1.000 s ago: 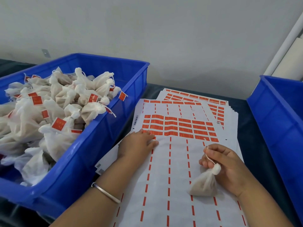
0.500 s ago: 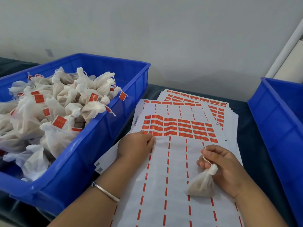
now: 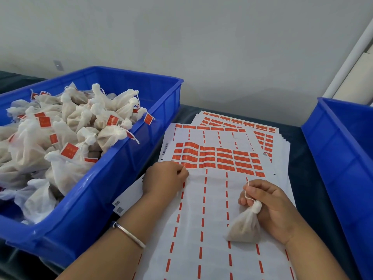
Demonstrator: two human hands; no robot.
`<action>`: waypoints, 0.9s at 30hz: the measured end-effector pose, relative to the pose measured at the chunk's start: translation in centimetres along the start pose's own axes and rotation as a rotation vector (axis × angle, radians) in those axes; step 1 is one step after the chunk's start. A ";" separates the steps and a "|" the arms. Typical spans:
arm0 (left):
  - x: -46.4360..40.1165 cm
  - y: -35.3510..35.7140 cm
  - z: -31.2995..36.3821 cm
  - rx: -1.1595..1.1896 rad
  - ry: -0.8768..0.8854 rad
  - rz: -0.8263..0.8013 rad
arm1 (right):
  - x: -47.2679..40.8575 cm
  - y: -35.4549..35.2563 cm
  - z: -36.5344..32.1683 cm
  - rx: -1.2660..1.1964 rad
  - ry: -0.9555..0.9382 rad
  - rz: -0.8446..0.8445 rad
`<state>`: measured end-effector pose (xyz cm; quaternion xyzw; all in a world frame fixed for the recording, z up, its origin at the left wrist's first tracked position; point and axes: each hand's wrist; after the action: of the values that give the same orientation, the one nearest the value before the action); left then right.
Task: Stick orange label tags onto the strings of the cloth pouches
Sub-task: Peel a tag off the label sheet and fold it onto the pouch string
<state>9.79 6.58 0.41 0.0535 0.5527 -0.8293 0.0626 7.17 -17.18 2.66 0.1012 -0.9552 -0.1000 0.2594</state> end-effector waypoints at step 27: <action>-0.4 0.6 -1.0 0.357 -0.037 0.155 | -0.1 -0.1 0.0 -0.047 -0.013 -0.026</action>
<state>10.29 7.25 -0.47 0.0909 0.3900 -0.9076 0.1263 7.25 -17.27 2.63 0.1068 -0.9529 -0.1266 0.2540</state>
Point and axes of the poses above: each hand's wrist, its own x-axis away from the middle knuckle, its own y-axis out of the palm, z = x × y, and after that the axes turned 14 degrees about y, right-handed
